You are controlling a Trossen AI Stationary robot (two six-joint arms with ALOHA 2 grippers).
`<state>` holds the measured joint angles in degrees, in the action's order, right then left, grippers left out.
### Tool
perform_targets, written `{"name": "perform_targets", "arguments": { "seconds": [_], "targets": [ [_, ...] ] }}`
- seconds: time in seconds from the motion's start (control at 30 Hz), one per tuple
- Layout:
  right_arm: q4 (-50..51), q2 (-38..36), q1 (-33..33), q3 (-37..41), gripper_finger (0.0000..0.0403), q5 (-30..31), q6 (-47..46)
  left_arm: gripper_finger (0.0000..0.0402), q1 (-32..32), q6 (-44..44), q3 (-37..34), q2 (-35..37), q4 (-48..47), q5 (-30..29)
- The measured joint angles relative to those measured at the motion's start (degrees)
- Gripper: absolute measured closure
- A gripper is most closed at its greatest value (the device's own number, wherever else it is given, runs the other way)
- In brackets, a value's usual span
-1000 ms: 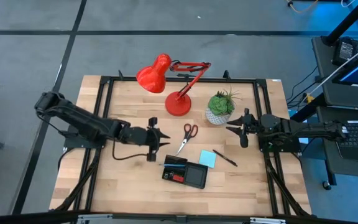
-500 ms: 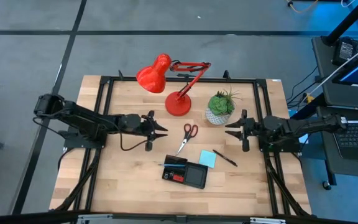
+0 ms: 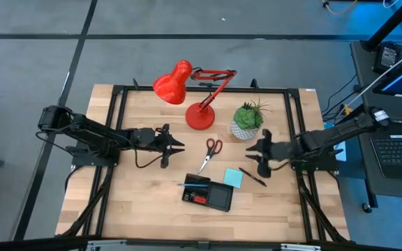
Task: Pick and place office supplies into organizer
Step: Put the black pen into the black desk organizer
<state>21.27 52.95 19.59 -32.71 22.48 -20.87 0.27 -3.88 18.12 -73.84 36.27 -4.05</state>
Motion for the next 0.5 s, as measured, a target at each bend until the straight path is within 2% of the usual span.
{"name": "perform_targets", "arguments": {
  "seconds": [0.2,0.37,0.5],
  "targets": [
    [12.4,13.4,7.8,-8.9,0.028,0.4,-19.9,0.0309,0.0,1.3,0.0,0.0,0.0,0.0],
    [19.9,19.8,16.1,-12.5,0.028,0.7,-36.6,0.0311,0.0,2.0,0.0,0.0,0.0,0.0],
    [20.8,21.7,24.4,-11.4,0.028,7.2,-48.4,0.0311,-0.2,1.5,0.0,0.0,0.0,0.0]
  ]
}}
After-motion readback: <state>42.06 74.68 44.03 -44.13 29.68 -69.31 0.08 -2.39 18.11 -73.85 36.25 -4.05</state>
